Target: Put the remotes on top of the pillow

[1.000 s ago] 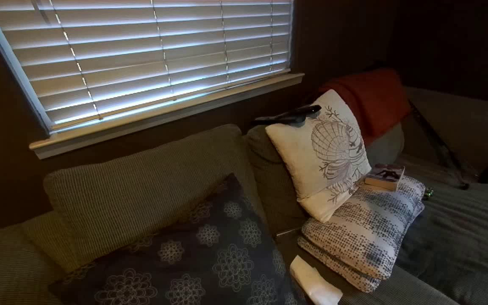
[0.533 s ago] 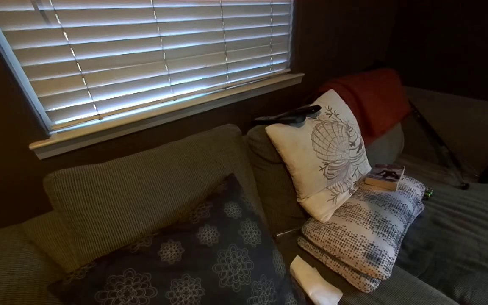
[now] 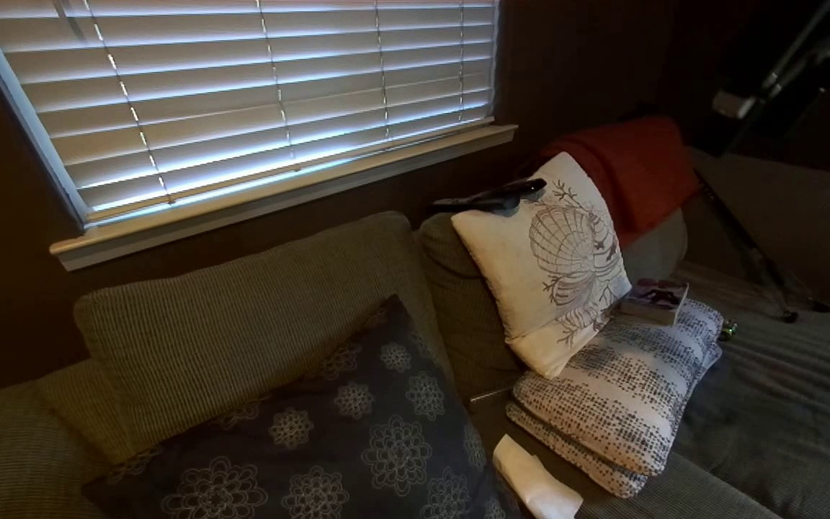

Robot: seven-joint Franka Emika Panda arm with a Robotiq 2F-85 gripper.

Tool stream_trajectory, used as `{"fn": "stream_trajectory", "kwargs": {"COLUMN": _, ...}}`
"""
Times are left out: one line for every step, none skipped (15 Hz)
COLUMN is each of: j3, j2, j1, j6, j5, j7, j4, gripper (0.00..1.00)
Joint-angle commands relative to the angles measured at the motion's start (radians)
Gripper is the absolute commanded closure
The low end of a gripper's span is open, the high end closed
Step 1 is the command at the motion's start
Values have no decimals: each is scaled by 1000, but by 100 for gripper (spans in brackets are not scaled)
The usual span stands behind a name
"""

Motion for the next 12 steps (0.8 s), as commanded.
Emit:
{"fn": "stream_trajectory", "kwargs": {"j3": -31, "j2": 114, "j1": -79, "j6": 66, "j5": -58, "j7": 29, "j4": 125, "gripper": 0}}
{"fn": "stream_trajectory", "kwargs": {"j3": -40, "j2": 142, "j1": -97, "j6": 94, "j5": -79, "j7": 16, "j4": 150, "gripper": 0}}
{"fn": "stream_trajectory", "kwargs": {"j3": -49, "j2": 169, "j1": -112, "j6": 108, "j5": -105, "j7": 1, "j4": 176, "gripper": 0}}
{"fn": "stream_trajectory", "kwargs": {"j3": -55, "j2": 193, "j1": -125, "j6": 107, "j5": -134, "j7": -10, "j4": 202, "gripper": 0}}
{"fn": "stream_trajectory", "kwargs": {"j3": -66, "j2": 225, "j1": -136, "j6": 95, "j5": -167, "j7": -32, "j4": 229, "gripper": 0}}
{"fn": "stream_trajectory", "kwargs": {"j3": -74, "j2": 251, "j1": -142, "j6": 82, "j5": -194, "j7": -46, "j4": 252, "gripper": 0}}
{"fn": "stream_trajectory", "kwargs": {"j3": -85, "j2": 276, "j1": -145, "j6": 67, "j5": -216, "j7": -60, "j4": 274, "gripper": 0}}
{"fn": "stream_trajectory", "kwargs": {"j3": -100, "j2": 303, "j1": -145, "j6": 46, "j5": -236, "j7": -90, "j4": 297, "gripper": 0}}
{"fn": "stream_trajectory", "kwargs": {"j3": -114, "j2": 327, "j1": -146, "j6": 22, "j5": -256, "j7": -116, "j4": 322, "gripper": 0}}
{"fn": "stream_trajectory", "kwargs": {"j3": -130, "j2": 349, "j1": -143, "j6": 2, "j5": -269, "j7": -140, "j4": 340, "gripper": 0}}
{"fn": "stream_trajectory", "kwargs": {"j3": -150, "j2": 373, "j1": -139, "j6": -13, "j5": -278, "j7": -170, "j4": 362, "gripper": 0}}
{"fn": "stream_trajectory", "kwargs": {"j3": -162, "j2": 388, "j1": -137, "j6": -17, "j5": -289, "j7": -186, "j4": 375, "gripper": 0}}
